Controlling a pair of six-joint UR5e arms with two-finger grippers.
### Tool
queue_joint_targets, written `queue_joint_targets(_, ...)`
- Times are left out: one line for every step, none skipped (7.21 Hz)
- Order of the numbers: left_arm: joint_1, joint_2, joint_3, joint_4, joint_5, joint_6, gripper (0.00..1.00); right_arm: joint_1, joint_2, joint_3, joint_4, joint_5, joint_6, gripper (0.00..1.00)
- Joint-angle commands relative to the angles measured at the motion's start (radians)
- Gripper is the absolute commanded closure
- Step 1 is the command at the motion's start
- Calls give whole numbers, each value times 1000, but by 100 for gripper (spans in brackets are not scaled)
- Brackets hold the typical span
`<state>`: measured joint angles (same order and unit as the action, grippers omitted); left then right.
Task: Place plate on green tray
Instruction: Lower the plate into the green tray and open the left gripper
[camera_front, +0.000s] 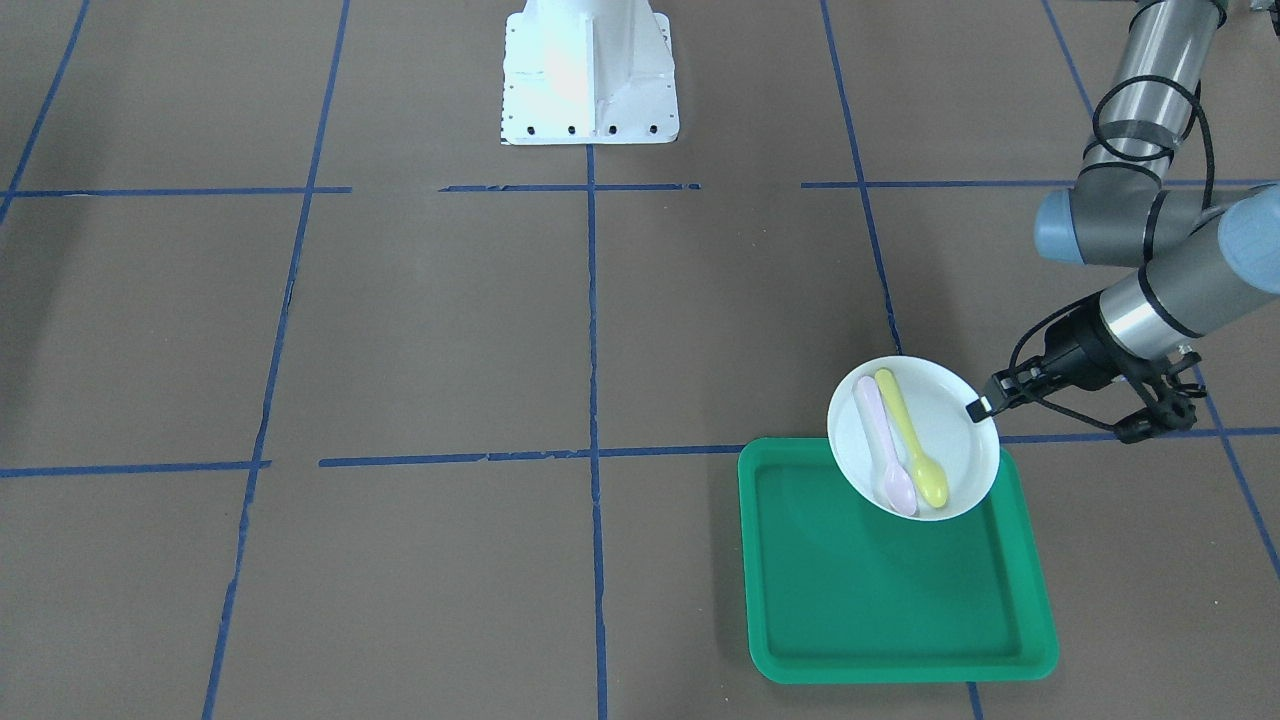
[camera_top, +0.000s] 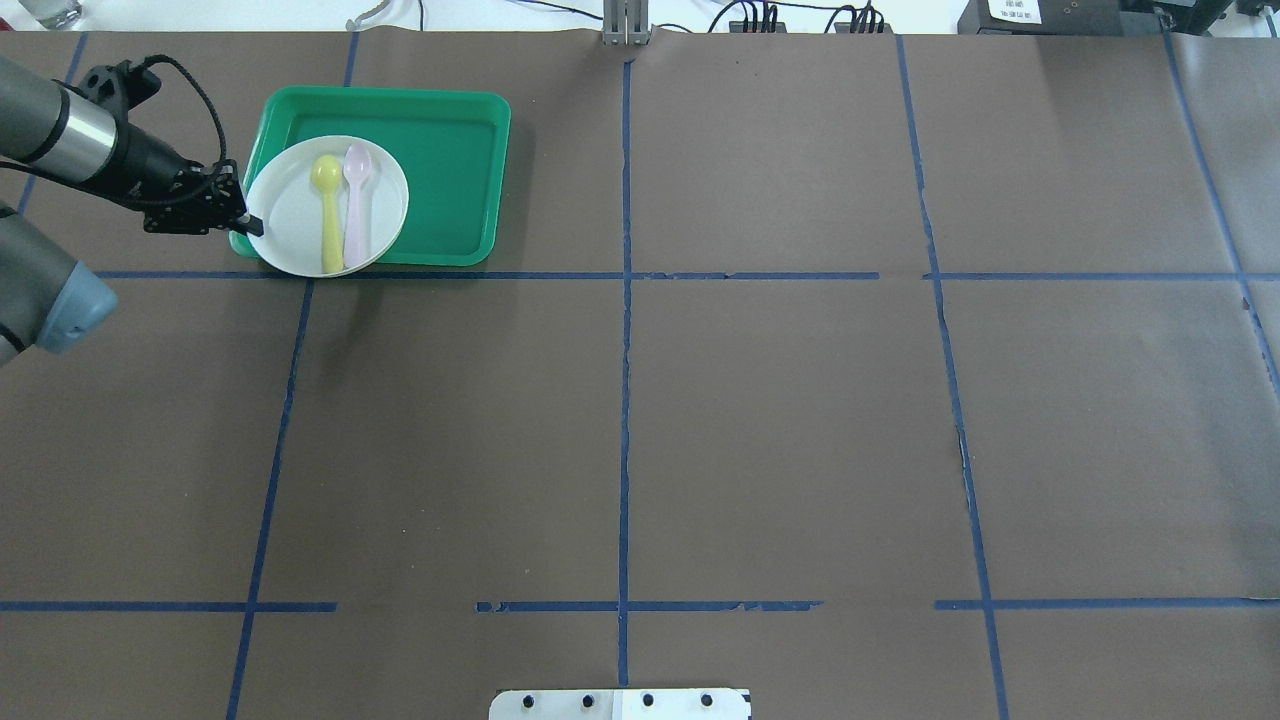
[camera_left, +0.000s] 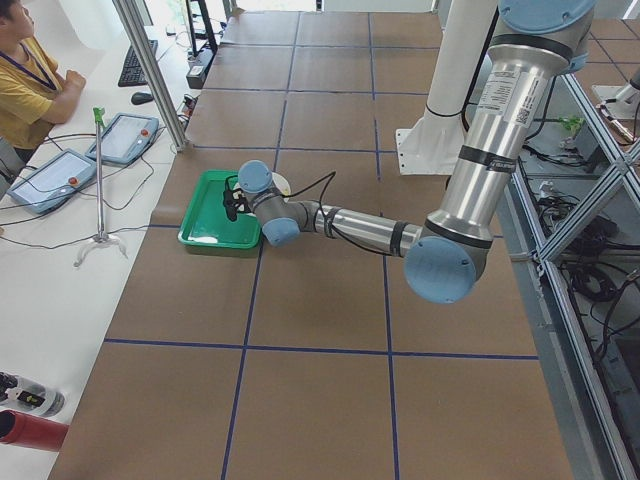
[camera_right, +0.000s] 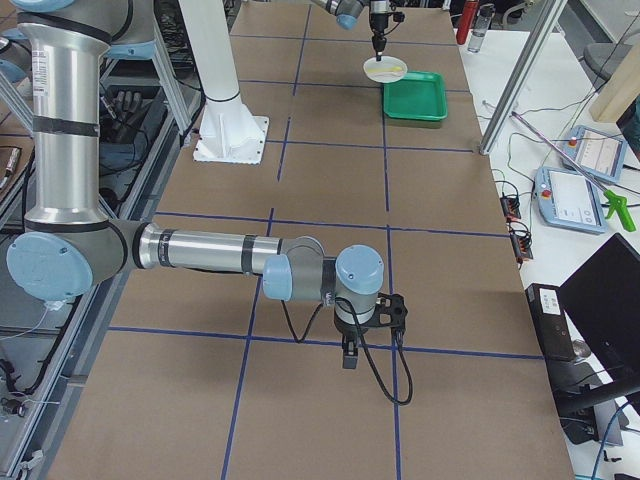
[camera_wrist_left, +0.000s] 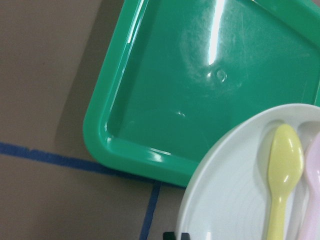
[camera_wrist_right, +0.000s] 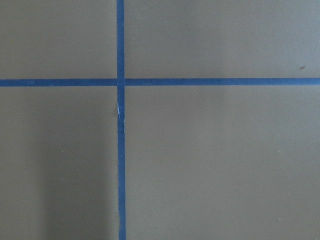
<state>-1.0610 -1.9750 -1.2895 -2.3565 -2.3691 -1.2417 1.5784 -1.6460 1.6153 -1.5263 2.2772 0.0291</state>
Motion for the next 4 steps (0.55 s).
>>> queue_joint_targets(-22, -137, 137, 136, 57, 144, 100, 0, 0, 0, 0, 1, 0, 0)
queue_joint_targets(-43, -227, 241, 169, 54, 153, 100, 0, 0, 0, 0, 1, 0, 0)
queue_joint_targets(-57, -248, 289, 166, 53, 180, 100, 0, 0, 0, 0, 1, 0, 0)
queue_joint_targets(-60, -270, 329, 163, 53, 183, 100, 0, 0, 0, 0, 1, 0, 0)
